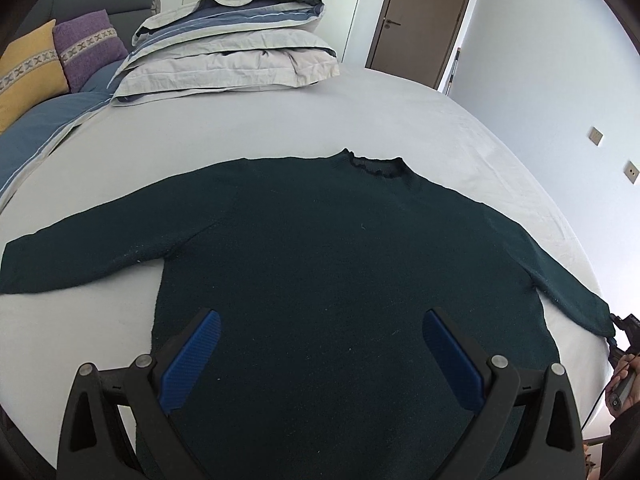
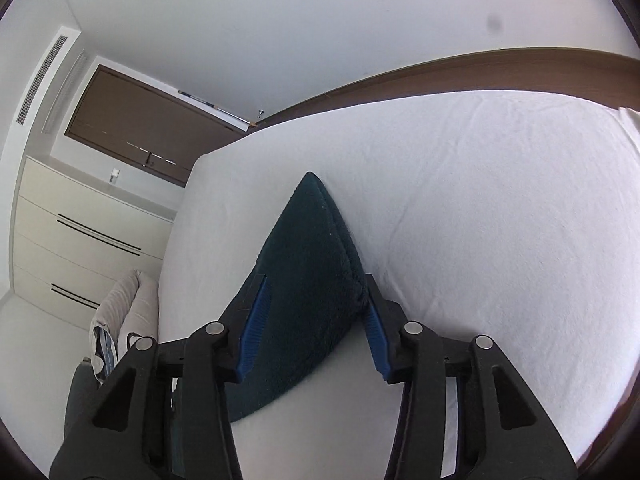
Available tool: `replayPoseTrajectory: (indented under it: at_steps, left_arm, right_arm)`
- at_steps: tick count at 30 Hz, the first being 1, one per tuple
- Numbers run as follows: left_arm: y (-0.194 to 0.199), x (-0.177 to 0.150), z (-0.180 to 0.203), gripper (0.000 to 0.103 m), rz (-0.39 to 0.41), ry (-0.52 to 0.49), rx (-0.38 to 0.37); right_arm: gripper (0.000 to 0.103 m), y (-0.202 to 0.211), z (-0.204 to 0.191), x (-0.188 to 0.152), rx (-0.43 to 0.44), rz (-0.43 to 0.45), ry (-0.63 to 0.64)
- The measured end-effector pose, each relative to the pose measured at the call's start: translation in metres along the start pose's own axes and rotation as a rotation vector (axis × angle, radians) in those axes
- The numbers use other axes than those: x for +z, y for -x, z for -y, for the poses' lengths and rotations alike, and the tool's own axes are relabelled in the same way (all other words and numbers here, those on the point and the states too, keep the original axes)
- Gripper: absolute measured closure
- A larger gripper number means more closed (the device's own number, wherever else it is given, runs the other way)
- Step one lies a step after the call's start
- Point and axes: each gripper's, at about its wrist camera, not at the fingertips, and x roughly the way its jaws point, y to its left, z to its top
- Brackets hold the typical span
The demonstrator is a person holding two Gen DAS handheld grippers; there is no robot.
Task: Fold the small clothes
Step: 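Grasp a sleeve cuff with the right tool and lay it across the sweater body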
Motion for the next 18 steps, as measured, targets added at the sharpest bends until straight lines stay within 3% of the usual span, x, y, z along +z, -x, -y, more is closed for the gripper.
replayPoseTrajectory:
  at_steps: [2, 5, 11, 14, 18]
  left_arm:
    - [-0.004, 0.001, 0.0, 0.007, -0.01, 0.004, -0.023]
    - [-0.01, 0.003, -0.004, 0.009, -0.021, 0.01, -0.041]
    - [-0.019, 0.013, -0.019, 0.009, -0.033, 0.065, -0.107]
    - [-0.018, 0.018, -0.028, 0.009, -0.024, 0.09, -0.137]
    - [-0.013, 0.019, -0.045, 0.009, -0.01, 0.131, -0.168]
  right_arm:
    - [0.082, -0.01, -0.004, 0.006, -0.02, -0.004, 0.014]
    - [0.094, -0.013, -0.023, 0.004, -0.056, 0.003, 0.073]
    - [0.096, -0.019, -0.111, -0.018, -0.03, -0.008, 0.298]
    - [0.096, -0.026, -0.191, -0.061, 0.025, -0.064, 0.467]
    - [0.096, -0.054, -0.289, -0.143, 0.125, -0.184, 0.667]
